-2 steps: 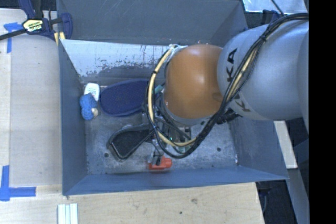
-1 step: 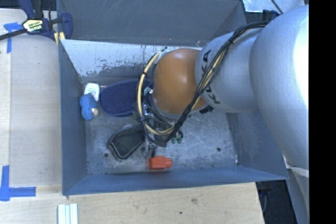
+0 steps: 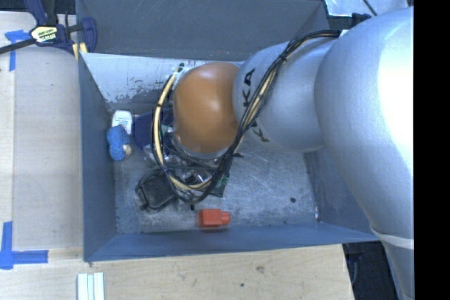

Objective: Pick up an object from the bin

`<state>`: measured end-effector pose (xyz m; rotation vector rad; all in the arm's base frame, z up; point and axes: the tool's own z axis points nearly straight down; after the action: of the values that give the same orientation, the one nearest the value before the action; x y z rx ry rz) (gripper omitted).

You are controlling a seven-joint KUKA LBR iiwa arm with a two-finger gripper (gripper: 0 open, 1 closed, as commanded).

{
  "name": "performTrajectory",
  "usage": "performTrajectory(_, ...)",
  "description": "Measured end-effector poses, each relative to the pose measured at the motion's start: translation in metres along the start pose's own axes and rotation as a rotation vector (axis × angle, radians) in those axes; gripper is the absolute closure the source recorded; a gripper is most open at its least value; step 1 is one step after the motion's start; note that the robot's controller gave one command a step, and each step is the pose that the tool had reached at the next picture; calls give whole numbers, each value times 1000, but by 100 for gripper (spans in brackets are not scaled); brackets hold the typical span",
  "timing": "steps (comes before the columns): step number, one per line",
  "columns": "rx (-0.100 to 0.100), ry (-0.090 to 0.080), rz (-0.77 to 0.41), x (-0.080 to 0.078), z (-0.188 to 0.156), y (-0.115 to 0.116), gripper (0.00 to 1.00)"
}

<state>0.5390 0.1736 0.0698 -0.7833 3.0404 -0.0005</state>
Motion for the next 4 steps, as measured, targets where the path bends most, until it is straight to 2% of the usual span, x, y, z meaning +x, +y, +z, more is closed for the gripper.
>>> performTrajectory(3,-1,0,13,0,0,-3,0)
performTrajectory(4,-1,3,13,0,0,-3,100)
